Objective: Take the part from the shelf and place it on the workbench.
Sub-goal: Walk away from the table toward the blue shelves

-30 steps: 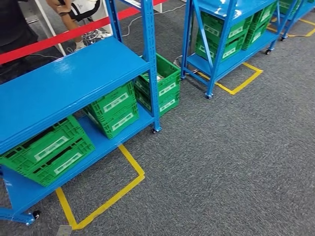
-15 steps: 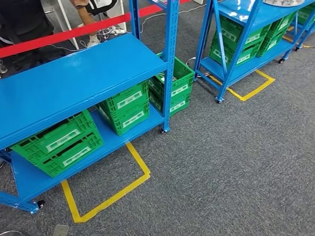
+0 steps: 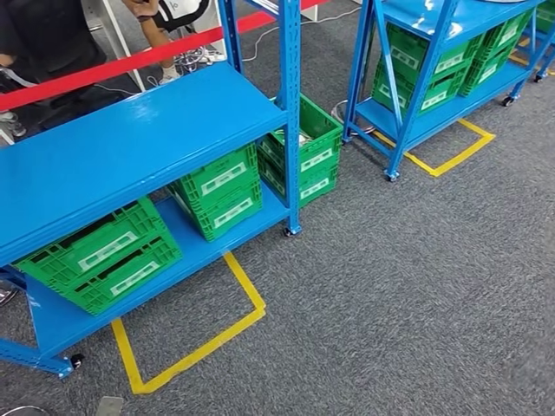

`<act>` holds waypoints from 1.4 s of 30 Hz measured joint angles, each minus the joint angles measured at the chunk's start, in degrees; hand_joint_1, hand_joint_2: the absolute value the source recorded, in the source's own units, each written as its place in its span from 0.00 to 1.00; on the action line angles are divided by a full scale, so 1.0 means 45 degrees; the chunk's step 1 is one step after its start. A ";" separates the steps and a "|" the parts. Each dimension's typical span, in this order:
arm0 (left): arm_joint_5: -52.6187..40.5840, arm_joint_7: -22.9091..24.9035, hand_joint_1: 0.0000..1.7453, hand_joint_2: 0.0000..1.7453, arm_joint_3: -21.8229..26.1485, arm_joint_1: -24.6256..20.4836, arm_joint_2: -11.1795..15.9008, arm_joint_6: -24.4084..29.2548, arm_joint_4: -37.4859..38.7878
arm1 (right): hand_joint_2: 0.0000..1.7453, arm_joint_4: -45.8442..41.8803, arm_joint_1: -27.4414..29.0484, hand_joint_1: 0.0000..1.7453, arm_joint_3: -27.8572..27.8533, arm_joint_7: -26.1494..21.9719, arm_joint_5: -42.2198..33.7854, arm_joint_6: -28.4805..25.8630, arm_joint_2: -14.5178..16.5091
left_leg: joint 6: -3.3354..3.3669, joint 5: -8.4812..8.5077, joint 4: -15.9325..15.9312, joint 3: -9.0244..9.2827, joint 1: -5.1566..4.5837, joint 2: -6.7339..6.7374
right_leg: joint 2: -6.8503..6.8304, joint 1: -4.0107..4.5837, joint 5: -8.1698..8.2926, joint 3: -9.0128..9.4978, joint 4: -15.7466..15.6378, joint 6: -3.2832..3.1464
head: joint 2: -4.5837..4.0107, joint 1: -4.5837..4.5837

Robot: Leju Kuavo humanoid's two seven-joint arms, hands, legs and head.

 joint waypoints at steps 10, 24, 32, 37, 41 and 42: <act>-0.0209 -0.0066 0.00 0.00 -0.0004 0.0021 -0.0049 0.0062 -0.0006 | 0.00 0.0024 0.0008 0.00 0.0036 -0.0023 -0.0188 0.0158 0.0114 | 0.0573 0.1830 -0.3280 0.1215 -0.0171 0.0020 | -0.0063 0.0146 -0.0265 0.0211 -0.0016 0.0295 | 0.0000 0.0017; -0.0415 -0.0182 0.00 0.00 -0.0219 -0.0125 -0.0313 0.0280 -0.0005 | 0.00 -0.0102 0.0321 0.00 -0.0021 -0.0043 -0.0543 0.0455 -0.0215 | 0.0337 0.1594 -0.3400 0.1571 -0.0058 -0.0644 | 0.0724 0.0022 0.0194 -0.0231 0.0045 0.0345 | 0.0000 0.0093; -0.0143 -0.0132 0.00 0.00 -0.0216 -0.0058 -0.0001 0.0089 0.0004 | 0.00 -0.0102 0.0230 0.00 -0.0005 -0.0035 -0.0363 0.0165 -0.0098 | -0.0002 0.0152 0.0266 -0.0273 -0.0003 0.0014 | -0.0413 0.0052 -0.0023 0.0075 -0.0055 -0.0091 | 0.0000 -0.0001; -0.0145 -0.0121 0.00 0.00 -0.0216 -0.0060 0.0055 0.0091 0.0005 | 0.00 -0.0096 0.0166 0.00 0.0010 -0.0040 -0.0350 0.0145 -0.0012 | 0.0376 0.1858 -0.2962 0.1177 -0.0209 0.0827 | -0.1024 0.0161 -0.0281 0.0370 -0.0055 0.0029 | 0.0000 -0.0004; -0.0171 -0.0132 0.00 0.00 -0.0216 -0.0011 0.0082 0.0113 0.0007 | 0.00 -0.0097 0.0075 0.00 0.0052 -0.0012 -0.0341 0.0096 0.0005 | 0.0561 0.1894 -0.3365 0.1263 -0.0216 0.0598 | -0.1251 0.0181 -0.0443 0.0423 -0.0035 0.0267 | -0.0001 0.0036; -0.0179 -0.0137 0.00 0.00 -0.0215 -0.0006 0.0080 0.0123 0.0008 | 0.00 -0.0097 0.0072 0.00 0.0067 0.0006 -0.0340 0.0083 0.0006 | 0.0624 0.1942 -0.3449 0.1299 -0.0166 0.0475 | -0.0992 0.0167 -0.0623 0.0313 0.0214 0.0325 | -0.0001 0.0066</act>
